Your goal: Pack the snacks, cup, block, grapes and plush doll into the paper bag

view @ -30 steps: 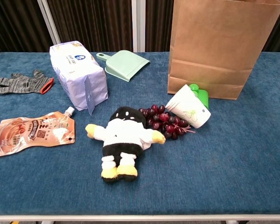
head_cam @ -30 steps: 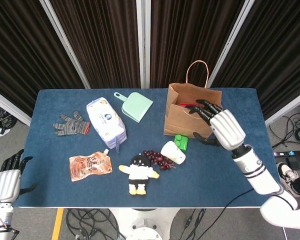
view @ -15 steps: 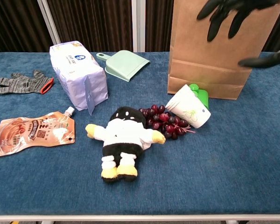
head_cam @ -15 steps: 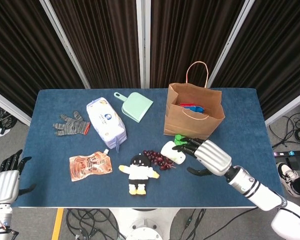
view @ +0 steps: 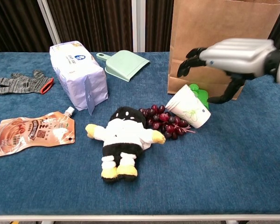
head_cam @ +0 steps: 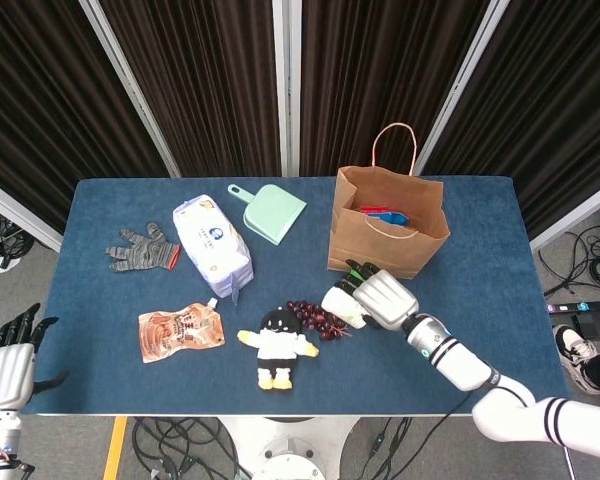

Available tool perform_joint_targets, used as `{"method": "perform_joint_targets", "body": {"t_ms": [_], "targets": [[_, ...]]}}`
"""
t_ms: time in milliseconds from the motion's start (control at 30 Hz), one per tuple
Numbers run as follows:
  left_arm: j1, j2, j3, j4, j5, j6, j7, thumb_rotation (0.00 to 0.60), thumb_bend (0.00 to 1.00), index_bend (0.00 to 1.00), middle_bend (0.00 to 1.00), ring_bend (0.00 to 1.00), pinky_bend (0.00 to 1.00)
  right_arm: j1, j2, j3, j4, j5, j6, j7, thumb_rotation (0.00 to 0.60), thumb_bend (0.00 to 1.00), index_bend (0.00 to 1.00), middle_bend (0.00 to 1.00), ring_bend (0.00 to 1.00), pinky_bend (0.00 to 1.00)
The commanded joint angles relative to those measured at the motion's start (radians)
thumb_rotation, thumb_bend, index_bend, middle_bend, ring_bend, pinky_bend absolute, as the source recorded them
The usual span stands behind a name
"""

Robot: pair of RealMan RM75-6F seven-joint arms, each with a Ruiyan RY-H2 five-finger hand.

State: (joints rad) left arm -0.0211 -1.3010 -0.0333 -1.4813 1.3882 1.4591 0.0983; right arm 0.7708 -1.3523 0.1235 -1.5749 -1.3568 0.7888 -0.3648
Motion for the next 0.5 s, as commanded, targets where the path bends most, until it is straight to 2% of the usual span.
{"method": "perform_joint_targets", "body": {"t_ms": [33, 233, 400, 500], "targets": [[-0.004, 0.000, -0.003, 0.002, 0.001, -0.003, -0.003, 0.600, 0.12, 0.27, 0.16, 0.11, 0.13, 0.034, -0.068, 0.012, 0.063, 0.053, -0.028, -0.046, 0.600, 0.19, 0.20, 0.20, 0.01, 0.19], [-0.004, -0.002, -0.004, 0.009, -0.004, -0.009, -0.008, 0.600, 0.12, 0.27, 0.16, 0.11, 0.13, 0.050, -0.101, 0.007, 0.102, 0.060, -0.026, -0.035, 0.600, 0.20, 0.22, 0.23, 0.01, 0.19], [-0.007, -0.004, -0.004, 0.012, -0.004, -0.014, -0.009, 0.600, 0.12, 0.27, 0.16, 0.11, 0.13, 0.052, -0.095, -0.003, 0.096, 0.055, -0.024, -0.012, 0.600, 0.23, 0.38, 0.37, 0.03, 0.19], [-0.008, -0.006, -0.004, 0.013, -0.001, -0.013, -0.009, 0.600, 0.12, 0.27, 0.16, 0.11, 0.13, 0.055, -0.093, -0.011, 0.097, 0.053, -0.027, -0.008, 0.600, 0.24, 0.43, 0.41, 0.05, 0.19]]}}
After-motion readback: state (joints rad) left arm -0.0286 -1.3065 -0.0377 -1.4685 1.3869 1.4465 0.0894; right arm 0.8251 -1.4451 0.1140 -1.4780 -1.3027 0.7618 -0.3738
